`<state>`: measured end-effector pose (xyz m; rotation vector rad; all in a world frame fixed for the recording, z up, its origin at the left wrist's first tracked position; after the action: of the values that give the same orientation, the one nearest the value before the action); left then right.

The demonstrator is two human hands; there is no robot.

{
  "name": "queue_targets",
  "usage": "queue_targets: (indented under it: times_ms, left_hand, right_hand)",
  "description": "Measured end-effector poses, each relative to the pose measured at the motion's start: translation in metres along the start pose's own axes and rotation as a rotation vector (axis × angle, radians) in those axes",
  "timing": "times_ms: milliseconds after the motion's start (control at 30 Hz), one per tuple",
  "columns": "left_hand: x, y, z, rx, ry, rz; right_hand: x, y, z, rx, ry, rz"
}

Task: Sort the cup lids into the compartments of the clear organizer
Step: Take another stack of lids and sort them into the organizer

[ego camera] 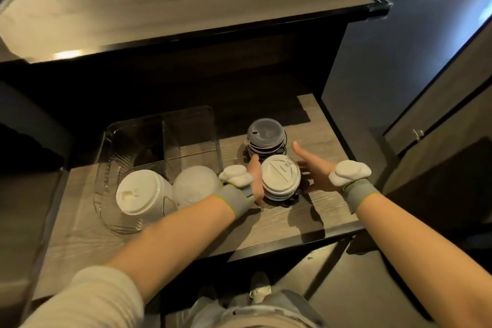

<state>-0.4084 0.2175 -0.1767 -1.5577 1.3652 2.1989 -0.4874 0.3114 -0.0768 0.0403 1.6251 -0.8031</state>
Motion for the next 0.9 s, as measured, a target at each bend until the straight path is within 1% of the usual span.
queue_targets:
  times_ms: [33, 67, 133, 167, 200, 233, 333, 367, 400, 433, 467, 500, 567, 600, 667, 800, 900]
  left_hand:
    - [0.009, -0.008, -0.005, -0.026, 0.065, -0.053]
    - [-0.006, -0.005, -0.005, -0.002, 0.049, -0.091]
    - [-0.093, 0.023, 0.006, -0.111, 0.027, -0.103]
    - [-0.108, 0.027, 0.004, -0.09, 0.049, -0.089]
    - [-0.103, 0.027, 0.008, -0.11, 0.043, -0.067]
    - [-0.113, 0.027, 0.006, -0.095, 0.055, -0.08]
    - [-0.118, 0.027, 0.003, -0.035, 0.043, -0.063]
    - [-0.116, 0.028, 0.003, 0.023, 0.024, -0.036]
    - [-0.114, 0.028, 0.006, 0.02, -0.005, -0.026]
    - [-0.111, 0.025, 0.011, -0.016, -0.049, -0.041]
    - [-0.109, 0.024, 0.014, -0.099, -0.058, -0.049]
    - [-0.109, 0.024, 0.016, -0.105, -0.078, -0.044]
    - [-0.114, 0.019, 0.024, -0.135, -0.158, -0.104]
    - [-0.12, 0.022, 0.032, -0.205, -0.223, -0.116]
    - [-0.128, 0.032, 0.037, -0.245, -0.305, -0.085]
    - [-0.147, 0.061, 0.029, -0.426, -0.346, -0.014]
    - [-0.155, 0.086, 0.015, -0.467, -0.377, 0.076]
  right_hand:
    - [0.0, 0.0, 0.004, -0.019, -0.055, 0.0]
    - [0.001, 0.001, 0.009, -0.058, -0.097, 0.004]
    - [-0.001, 0.004, 0.016, -0.136, -0.142, 0.018]
    - [-0.002, 0.004, 0.018, -0.156, -0.147, 0.02]
    - [-0.002, 0.005, 0.018, -0.174, -0.141, 0.02]
    - [0.0, 0.005, 0.018, -0.187, -0.13, 0.018]
    - [0.006, 0.013, 0.012, -0.172, -0.11, 0.051]
    - [0.008, 0.015, 0.01, -0.166, -0.109, 0.058]
    - [0.009, 0.017, 0.009, -0.163, -0.116, 0.06]
    - [0.009, 0.018, 0.009, -0.163, -0.132, 0.058]
    - [0.007, 0.018, 0.01, -0.165, -0.148, 0.049]
    - [0.005, 0.018, 0.011, -0.163, -0.164, 0.042]
    - [0.002, 0.016, 0.008, -0.125, -0.19, 0.029]
    - [-0.001, 0.012, 0.007, -0.111, -0.188, 0.022]
    - [-0.009, 0.002, 0.004, -0.09, -0.187, 0.005]
    - [-0.03, -0.03, 0.01, -0.121, -0.241, -0.053]
    - [-0.051, -0.063, 0.028, -0.152, -0.302, -0.133]
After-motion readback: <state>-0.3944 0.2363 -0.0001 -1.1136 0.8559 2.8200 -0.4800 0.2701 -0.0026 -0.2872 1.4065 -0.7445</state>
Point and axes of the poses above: each hand's wrist, its own x-axis towards the middle knuckle, its own z-axis out of the palm, y = z × x, the point moved 10 cm from there along x, towards the middle knuckle, and after that the axes turned 9 degrees about z, right-handed, at the moved point
